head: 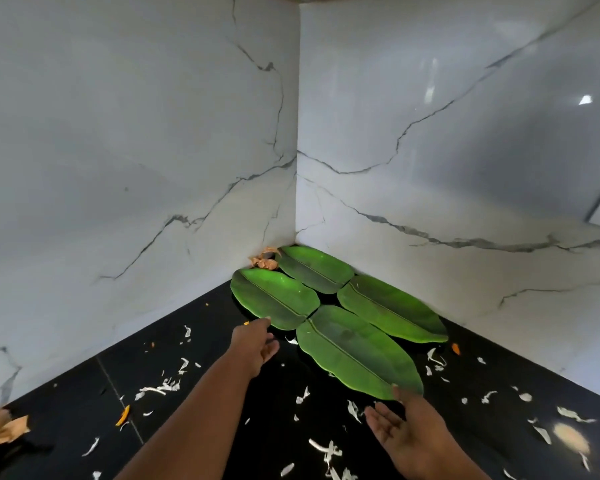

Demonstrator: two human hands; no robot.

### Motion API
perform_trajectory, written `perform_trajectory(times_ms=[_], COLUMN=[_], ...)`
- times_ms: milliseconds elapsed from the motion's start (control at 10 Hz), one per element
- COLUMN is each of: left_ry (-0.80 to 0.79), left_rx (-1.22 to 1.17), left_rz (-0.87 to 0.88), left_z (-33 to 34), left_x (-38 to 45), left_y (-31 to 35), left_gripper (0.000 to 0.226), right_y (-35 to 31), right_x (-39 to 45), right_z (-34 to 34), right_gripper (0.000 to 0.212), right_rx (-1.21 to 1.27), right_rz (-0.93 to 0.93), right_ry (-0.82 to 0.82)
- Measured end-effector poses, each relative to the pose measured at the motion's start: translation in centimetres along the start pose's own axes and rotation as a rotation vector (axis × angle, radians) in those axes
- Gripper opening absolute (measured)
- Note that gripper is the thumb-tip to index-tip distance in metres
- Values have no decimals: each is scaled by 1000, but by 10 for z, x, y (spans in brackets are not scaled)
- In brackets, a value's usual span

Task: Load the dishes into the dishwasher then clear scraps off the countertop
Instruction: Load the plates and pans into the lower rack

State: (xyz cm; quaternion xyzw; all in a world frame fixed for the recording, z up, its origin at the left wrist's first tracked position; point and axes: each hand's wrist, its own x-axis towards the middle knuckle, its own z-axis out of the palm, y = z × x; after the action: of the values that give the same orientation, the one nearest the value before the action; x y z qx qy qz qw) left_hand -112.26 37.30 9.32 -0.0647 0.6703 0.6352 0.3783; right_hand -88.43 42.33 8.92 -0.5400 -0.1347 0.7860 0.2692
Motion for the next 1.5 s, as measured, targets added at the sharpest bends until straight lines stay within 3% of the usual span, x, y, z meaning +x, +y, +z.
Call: perform_trajectory(times_ms=[200, 300, 500, 700, 800, 1000, 1100, 1300, 1500], left_ry=[113, 133, 149, 114, -26, -301, -419, -479, -514], left_rx=[-106, -67, -75, -257, -293, -499, -520, -498, -414], left_rz=[4, -22, -68, -48, 17, 136, 98, -26, -62], left_z=[29, 40, 42, 15, -7, -49, -54, -45, -45], left_x=[28, 42, 57, 29, -10, -115, -165, -239, -282], left_y=[14, 17, 11, 15, 14, -2, -14, -58, -117], left_gripper=[27, 49, 20, 10, 10, 23, 29, 25, 24], right_y=[-9, -11, -15, -26, -34, -48, -53, -45, -11], right_x=[25, 30, 34, 1, -19, -65, -87, -126, -182], right_z=[10, 15, 7, -16, -40, -103, -133, -199, -281], right_gripper=[35, 25, 18, 21, 26, 109, 114, 42, 39], right_rx=[-2, 11, -23, -31, -64, 110, 138, 110, 160], right_rz=[101, 129, 59, 45, -2, -228, -301, -276, -328], right_ry=[-54, -57, -90, -172, -187, -365, -361, -302, -121])
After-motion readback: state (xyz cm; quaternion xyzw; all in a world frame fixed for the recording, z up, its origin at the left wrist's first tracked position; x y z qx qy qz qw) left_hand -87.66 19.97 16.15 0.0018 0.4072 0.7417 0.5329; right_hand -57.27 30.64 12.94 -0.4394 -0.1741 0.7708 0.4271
